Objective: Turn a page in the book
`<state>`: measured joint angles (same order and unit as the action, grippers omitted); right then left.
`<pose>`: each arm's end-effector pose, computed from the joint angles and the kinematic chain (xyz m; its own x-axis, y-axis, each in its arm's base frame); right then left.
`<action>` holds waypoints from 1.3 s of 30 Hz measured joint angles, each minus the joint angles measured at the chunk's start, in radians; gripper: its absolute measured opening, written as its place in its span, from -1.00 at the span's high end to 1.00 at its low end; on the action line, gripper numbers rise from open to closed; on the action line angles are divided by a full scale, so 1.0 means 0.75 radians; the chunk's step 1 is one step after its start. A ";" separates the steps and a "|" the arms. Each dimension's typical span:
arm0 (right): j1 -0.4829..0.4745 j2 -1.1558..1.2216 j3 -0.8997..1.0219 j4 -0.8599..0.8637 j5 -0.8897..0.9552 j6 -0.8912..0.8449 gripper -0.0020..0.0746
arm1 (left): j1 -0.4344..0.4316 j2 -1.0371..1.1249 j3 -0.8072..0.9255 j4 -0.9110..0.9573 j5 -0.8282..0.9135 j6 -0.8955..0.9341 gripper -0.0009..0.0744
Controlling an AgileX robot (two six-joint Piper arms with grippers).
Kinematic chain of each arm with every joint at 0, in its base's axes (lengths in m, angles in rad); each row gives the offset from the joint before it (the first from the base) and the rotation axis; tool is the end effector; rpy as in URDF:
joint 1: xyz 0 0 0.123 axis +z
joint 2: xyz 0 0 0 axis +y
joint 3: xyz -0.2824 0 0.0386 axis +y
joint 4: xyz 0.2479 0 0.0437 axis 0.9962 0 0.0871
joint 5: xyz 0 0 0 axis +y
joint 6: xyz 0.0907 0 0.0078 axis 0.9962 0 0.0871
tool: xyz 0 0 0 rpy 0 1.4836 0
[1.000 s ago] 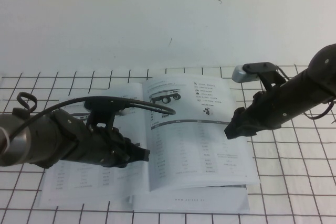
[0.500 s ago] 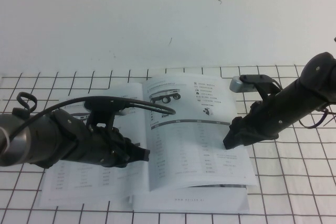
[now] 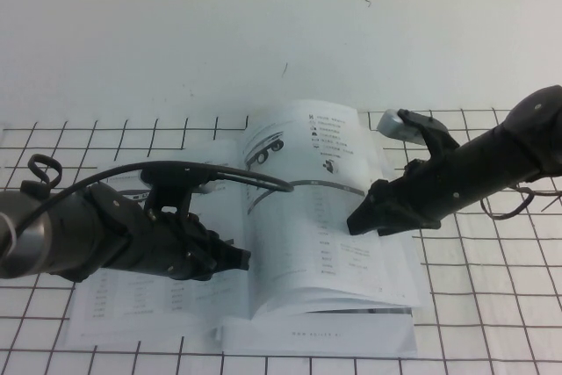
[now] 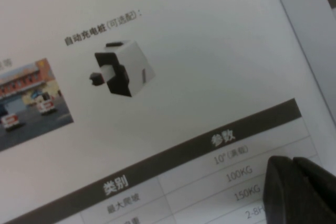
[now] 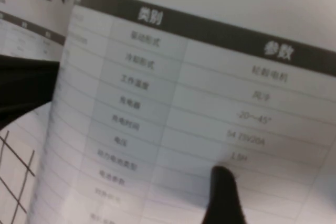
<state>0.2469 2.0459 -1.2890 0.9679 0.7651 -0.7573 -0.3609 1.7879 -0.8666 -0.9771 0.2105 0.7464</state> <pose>0.3780 0.1489 0.1492 -0.9125 -0.1864 -0.3642 -0.3710 0.7524 0.5444 0.3079 -0.1332 0.1463 -0.8408 0.0873 -0.5343 0.2643 0.9275 -0.2643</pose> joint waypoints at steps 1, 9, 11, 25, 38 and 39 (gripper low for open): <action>0.000 -0.007 0.002 0.013 0.000 -0.006 -0.25 | 0.000 0.000 0.000 0.000 0.000 0.000 0.98; 0.000 -0.133 0.002 0.056 0.013 -0.037 -0.25 | 0.000 0.000 0.000 -0.001 0.000 0.005 0.98; 0.000 -0.140 0.002 0.076 0.021 -0.055 -0.25 | 0.000 0.000 0.000 -0.001 0.000 0.011 0.98; 0.000 -0.171 0.002 0.345 0.151 -0.239 -0.25 | 0.000 -0.027 0.000 -0.003 0.006 0.031 0.98; 0.087 -0.182 -0.078 0.480 0.164 -0.324 -0.25 | 0.000 -0.441 0.005 0.165 0.304 -0.096 0.98; 0.094 -0.182 -0.078 0.483 0.161 -0.327 -0.25 | 0.000 -0.479 0.017 0.177 0.331 -0.119 0.98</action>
<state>0.3176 1.9092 -1.3475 1.3302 0.8858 -1.0028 -0.3609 1.4284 -0.8535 -0.8444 0.4590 0.6570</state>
